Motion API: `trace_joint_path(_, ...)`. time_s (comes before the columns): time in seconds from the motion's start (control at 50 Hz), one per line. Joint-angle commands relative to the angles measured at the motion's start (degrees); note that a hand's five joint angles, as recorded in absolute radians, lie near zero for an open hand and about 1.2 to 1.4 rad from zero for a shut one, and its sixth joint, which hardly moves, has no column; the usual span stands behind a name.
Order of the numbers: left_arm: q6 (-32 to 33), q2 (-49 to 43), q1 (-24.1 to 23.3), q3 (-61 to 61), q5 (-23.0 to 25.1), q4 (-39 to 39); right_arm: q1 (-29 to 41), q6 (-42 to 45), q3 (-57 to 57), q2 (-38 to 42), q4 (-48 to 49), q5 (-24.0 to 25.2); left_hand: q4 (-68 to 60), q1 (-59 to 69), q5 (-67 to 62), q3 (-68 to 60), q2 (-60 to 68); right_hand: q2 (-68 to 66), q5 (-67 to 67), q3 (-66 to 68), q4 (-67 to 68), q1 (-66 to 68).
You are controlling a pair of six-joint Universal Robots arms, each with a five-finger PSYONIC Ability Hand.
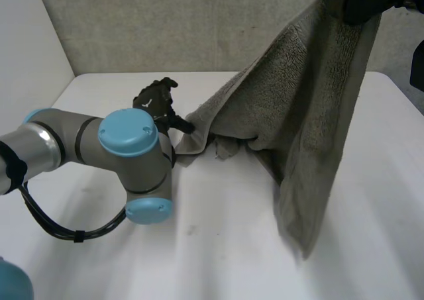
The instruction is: Fold the towel.
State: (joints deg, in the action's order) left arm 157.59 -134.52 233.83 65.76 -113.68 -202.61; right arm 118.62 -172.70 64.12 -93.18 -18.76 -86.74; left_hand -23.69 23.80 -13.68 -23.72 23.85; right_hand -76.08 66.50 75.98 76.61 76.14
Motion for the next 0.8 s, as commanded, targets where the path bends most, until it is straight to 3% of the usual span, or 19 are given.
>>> trace_joint_path(0.02,1.41,-2.50,1.80,-1.34,2.40,0.98,0.12,-0.09,0.57,0.01,0.48,0.00,-7.89,7.78,-7.90,-7.86,7.73,-3.92,3.50,4.02,3.39,3.86)
trace_joint_path(0.18,2.02,1.61,1.72,4.80,8.64,5.55,-1.28,-0.35,1.71,0.19,1.36,-0.09,-6.88,6.77,-6.89,-6.84,6.72,-3.92,3.50,4.02,3.39,3.86)
trace_joint_path(0.3,3.34,5.32,1.80,9.30,9.17,9.51,-4.18,-0.35,3.20,0.80,3.02,0.08,-6.88,6.77,-6.89,-6.85,6.72,-3.92,3.50,4.02,3.39,3.86)
trace_joint_path(0.42,10.20,6.90,1.80,12.20,9.09,10.30,-5.85,-0.35,4.88,0.80,4.43,2.10,-6.71,6.60,-6.72,-6.68,6.55,-3.92,3.50,4.02,3.39,3.86)
trace_joint_path(0.52,16.87,3.31,2.24,9.49,9.43,8.20,-6.38,-0.35,5.76,0.80,4.52,3.24,-6.37,6.27,-6.39,-6.34,6.22,-3.92,3.50,4.02,3.39,3.86)
trace_joint_path(0.8,20.56,-6.80,2.24,-2.47,10.93,8.54,-6.47,-0.35,7.60,0.80,5.75,3.25,-6.71,6.60,-6.72,-6.68,6.55,-3.92,3.50,4.02,3.39,3.86)
